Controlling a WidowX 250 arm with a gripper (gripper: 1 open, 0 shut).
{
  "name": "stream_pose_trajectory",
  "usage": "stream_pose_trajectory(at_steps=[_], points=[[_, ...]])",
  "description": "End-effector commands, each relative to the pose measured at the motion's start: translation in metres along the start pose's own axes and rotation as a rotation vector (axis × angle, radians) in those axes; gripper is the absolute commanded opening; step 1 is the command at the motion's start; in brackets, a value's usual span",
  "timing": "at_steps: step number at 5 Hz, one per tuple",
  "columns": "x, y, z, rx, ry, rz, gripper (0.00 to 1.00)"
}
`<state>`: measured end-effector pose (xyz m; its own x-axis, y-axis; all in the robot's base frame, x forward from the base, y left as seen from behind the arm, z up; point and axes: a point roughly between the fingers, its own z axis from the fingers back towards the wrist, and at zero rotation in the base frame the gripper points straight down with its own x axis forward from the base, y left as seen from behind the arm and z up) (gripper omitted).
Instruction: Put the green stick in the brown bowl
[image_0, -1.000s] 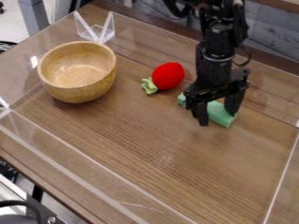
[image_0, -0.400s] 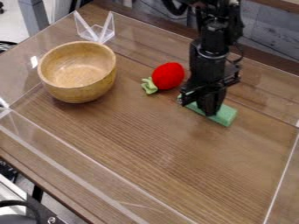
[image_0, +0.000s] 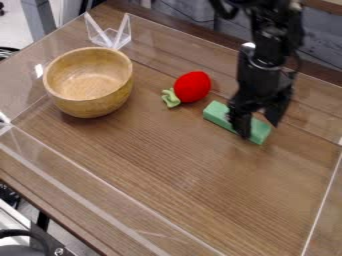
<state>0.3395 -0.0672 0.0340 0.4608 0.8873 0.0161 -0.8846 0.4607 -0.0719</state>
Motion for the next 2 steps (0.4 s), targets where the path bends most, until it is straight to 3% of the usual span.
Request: stream_pose_trajectory(at_steps=[1, 2], points=[[0.0095, -0.0125, 0.0087, -0.042, -0.026, 0.05, 1.0], [0.0102, -0.0149, 0.0031, -0.037, -0.029, 0.082, 0.0]])
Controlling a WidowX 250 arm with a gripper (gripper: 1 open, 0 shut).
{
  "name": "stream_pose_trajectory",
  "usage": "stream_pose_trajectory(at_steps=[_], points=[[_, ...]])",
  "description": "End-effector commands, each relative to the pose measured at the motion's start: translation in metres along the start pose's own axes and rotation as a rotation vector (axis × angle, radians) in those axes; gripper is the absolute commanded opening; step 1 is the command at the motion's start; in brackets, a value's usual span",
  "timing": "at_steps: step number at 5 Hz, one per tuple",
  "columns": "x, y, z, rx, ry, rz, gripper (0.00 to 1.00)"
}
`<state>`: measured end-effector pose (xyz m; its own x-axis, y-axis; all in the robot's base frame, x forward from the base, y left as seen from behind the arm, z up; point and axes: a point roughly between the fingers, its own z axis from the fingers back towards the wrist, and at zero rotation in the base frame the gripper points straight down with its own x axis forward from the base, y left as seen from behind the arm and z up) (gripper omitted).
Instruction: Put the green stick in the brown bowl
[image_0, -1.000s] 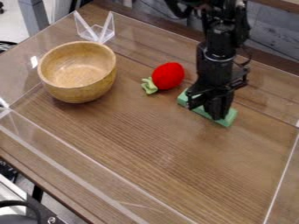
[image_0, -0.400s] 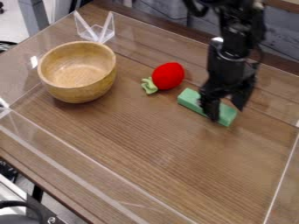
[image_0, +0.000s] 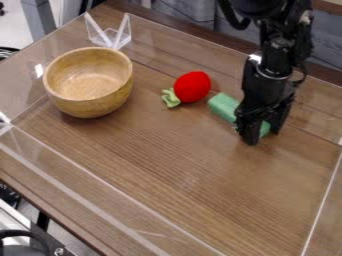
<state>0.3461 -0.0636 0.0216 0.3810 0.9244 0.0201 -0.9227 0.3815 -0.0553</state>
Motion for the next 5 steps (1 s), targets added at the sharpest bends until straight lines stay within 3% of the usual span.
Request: stream_pose_trajectory(at_steps=[1, 2, 4, 5], points=[[0.015, -0.016, 0.023, -0.052, -0.013, 0.016, 0.0], [0.028, -0.02, 0.033, -0.045, -0.004, 0.035, 0.0], [0.023, -0.013, 0.044, -0.022, 0.011, -0.054, 0.0], [0.016, -0.014, 0.044, -0.008, 0.015, -0.039, 0.0]])
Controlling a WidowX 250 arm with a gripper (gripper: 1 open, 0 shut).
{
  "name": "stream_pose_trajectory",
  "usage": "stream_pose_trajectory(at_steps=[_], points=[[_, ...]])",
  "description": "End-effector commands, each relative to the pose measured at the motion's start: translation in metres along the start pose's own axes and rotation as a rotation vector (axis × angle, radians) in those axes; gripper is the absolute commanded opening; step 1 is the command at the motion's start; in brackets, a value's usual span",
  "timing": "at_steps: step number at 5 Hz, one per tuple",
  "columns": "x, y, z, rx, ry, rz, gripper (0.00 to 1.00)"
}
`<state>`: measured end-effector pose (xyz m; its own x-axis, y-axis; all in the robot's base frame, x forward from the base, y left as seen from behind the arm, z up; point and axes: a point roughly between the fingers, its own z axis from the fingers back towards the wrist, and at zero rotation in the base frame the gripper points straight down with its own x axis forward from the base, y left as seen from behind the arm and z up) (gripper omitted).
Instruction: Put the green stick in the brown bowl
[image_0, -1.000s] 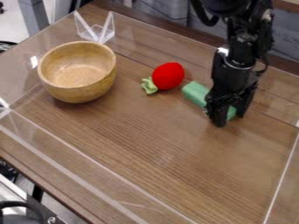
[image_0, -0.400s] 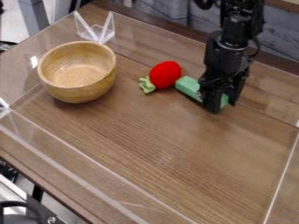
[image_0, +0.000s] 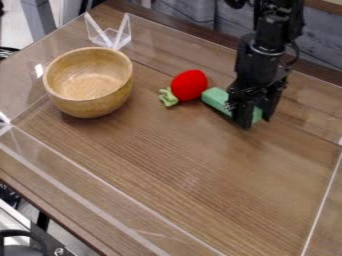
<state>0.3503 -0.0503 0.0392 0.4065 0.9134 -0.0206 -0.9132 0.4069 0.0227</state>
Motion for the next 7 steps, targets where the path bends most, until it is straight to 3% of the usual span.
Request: stream_pose_trajectory(at_steps=[1, 2, 4, 6, 7], points=[[-0.005, -0.013, 0.028, -0.07, -0.028, 0.002, 0.0], [-0.001, -0.008, 0.045, -0.101, 0.014, 0.04, 0.0], [0.015, 0.019, 0.109, -0.159, 0.106, 0.171, 0.0], [0.027, 0.044, 0.141, -0.18, 0.137, 0.168, 0.0], [0.046, 0.055, 0.149, -0.185, 0.146, 0.163, 0.0]])
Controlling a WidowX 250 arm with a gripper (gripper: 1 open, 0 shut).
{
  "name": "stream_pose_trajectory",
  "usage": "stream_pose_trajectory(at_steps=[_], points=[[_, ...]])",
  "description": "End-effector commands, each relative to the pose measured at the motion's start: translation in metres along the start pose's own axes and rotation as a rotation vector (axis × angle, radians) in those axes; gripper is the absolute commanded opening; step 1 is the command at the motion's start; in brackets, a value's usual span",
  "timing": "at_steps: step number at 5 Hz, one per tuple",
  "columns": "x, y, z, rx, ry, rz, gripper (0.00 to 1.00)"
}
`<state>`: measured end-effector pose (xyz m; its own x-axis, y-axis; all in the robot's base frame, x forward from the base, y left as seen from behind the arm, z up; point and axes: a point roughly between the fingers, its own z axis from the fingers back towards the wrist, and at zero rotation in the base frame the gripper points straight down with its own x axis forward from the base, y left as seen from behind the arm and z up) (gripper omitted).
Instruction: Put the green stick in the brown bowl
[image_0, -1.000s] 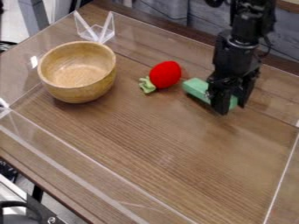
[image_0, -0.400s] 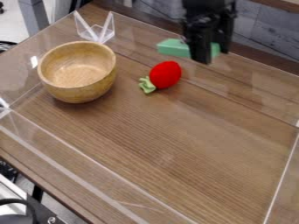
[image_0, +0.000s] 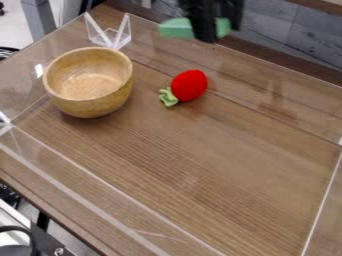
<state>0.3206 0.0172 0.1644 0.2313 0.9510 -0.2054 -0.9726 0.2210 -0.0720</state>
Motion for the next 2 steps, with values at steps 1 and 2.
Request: stream_pose_trajectory(at_steps=[1, 2], points=[[0.023, 0.014, 0.028, -0.072, -0.046, -0.034, 0.0], [0.044, 0.043, 0.021, -0.087, -0.071, 0.014, 0.0]])
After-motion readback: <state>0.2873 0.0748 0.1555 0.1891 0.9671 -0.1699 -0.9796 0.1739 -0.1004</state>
